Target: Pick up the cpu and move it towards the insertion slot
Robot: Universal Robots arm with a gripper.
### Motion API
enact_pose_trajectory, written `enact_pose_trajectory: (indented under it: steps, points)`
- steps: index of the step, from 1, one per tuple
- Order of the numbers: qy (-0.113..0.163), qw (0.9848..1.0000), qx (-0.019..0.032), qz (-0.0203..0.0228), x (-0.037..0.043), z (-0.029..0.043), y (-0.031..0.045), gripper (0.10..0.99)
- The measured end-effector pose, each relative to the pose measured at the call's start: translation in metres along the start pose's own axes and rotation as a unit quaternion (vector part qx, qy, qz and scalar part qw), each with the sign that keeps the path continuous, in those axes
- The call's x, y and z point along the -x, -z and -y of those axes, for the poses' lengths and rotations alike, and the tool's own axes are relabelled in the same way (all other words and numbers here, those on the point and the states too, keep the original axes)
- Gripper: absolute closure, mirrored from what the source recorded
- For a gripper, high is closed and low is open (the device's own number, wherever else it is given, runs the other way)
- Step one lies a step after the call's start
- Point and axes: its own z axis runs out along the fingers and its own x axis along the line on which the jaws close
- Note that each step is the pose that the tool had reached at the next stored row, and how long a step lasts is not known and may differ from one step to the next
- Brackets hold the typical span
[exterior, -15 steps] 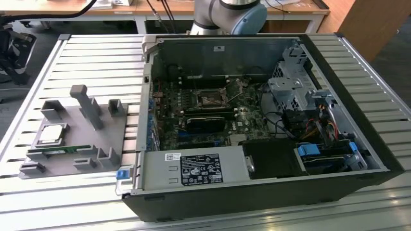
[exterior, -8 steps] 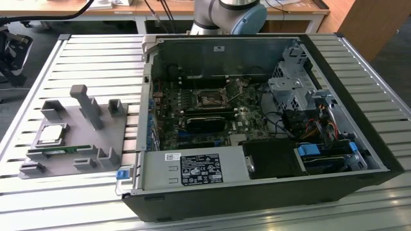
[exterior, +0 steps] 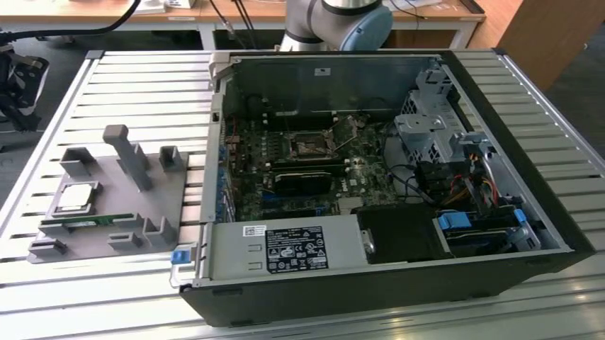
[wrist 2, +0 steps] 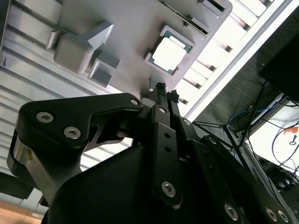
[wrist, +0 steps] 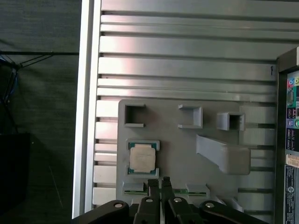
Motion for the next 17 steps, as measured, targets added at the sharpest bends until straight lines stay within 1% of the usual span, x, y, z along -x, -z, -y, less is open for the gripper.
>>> enact_pose_trajectory:
  steps: [1,2,5,6,12,17]
  points:
    - [0.000,1.0000,-0.0001,0.0000,-0.0003,0.0000,-0.0007,0.973]
    - [0.000,1.0000,-0.0003,-0.0001,-0.0007,0.0001,-0.0015,0.914]
    - [0.000,1.0000,-0.0010,0.0000,-0.0018,0.0001,-0.0039,0.902]
    - [0.000,1.0000,-0.0013,0.0000,-0.0021,0.0002,-0.0048,0.839]
    - [0.001,1.0000,-0.0022,-0.0001,-0.0036,0.0004,-0.0094,0.839]
    - [0.001,1.0000,-0.0023,-0.0001,-0.0051,0.0004,-0.0117,0.839]
